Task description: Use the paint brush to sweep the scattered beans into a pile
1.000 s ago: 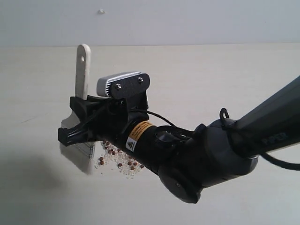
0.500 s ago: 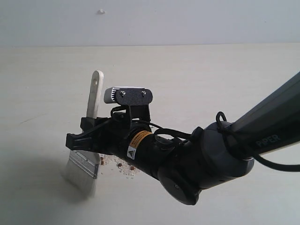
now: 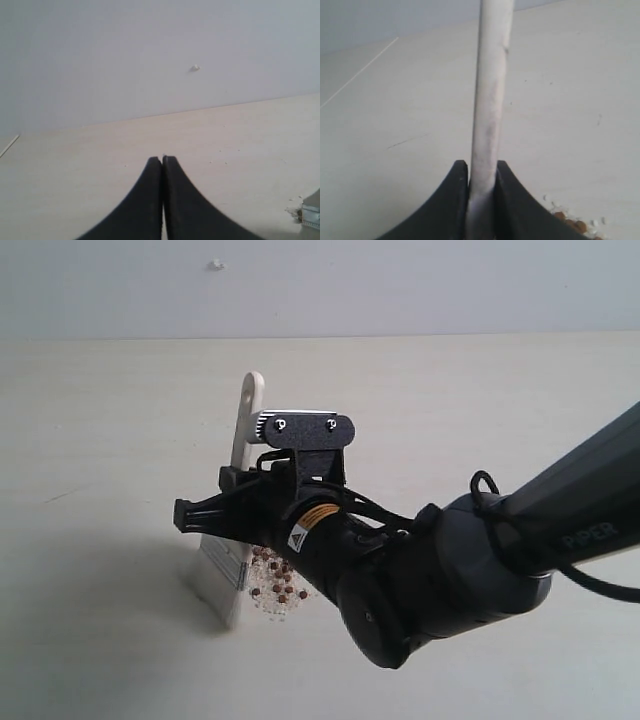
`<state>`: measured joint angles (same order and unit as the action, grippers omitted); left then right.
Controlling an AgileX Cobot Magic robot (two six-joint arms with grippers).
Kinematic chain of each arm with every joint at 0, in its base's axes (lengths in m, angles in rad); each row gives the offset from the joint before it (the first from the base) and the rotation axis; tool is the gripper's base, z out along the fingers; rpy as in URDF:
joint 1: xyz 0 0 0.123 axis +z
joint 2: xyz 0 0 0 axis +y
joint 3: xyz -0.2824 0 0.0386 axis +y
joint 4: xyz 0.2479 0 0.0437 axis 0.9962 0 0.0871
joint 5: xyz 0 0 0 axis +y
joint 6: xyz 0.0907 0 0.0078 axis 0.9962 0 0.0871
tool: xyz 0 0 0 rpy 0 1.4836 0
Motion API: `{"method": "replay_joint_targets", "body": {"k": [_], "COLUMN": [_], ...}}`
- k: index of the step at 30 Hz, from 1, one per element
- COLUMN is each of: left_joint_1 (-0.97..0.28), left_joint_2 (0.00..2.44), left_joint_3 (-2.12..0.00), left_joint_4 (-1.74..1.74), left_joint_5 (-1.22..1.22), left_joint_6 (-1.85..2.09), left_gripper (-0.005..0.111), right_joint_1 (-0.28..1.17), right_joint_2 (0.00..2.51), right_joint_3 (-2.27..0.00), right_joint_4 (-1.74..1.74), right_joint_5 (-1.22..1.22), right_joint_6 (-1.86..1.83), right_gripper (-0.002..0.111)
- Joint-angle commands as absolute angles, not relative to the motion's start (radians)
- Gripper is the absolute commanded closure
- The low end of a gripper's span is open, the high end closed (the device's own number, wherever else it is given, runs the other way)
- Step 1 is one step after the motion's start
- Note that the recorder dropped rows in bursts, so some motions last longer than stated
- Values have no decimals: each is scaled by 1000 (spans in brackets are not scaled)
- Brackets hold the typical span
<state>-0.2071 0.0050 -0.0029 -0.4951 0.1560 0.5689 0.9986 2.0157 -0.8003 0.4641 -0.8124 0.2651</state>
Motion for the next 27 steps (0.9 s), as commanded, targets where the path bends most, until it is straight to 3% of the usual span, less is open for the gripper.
{"method": "replay_joint_targets", "body": {"k": [1, 15, 27], "left_joint_1": [-211, -211, -211], "left_joint_2": [0, 0, 0], "left_joint_3": [0, 0, 0], "left_joint_4": [-497, -497, -497], "left_joint_5": [151, 151, 151], "left_joint_6": [569, 569, 569], "left_gripper": [107, 107, 107], "right_joint_1": [1000, 1000, 982], "right_joint_2": [1989, 1866, 1562], "right_joint_3": [-797, -797, -797], "right_joint_4": [547, 505, -355], "right_joint_5": [-804, -762, -395], "right_joint_6": [165, 95, 62], "right_gripper": [108, 108, 108]}}
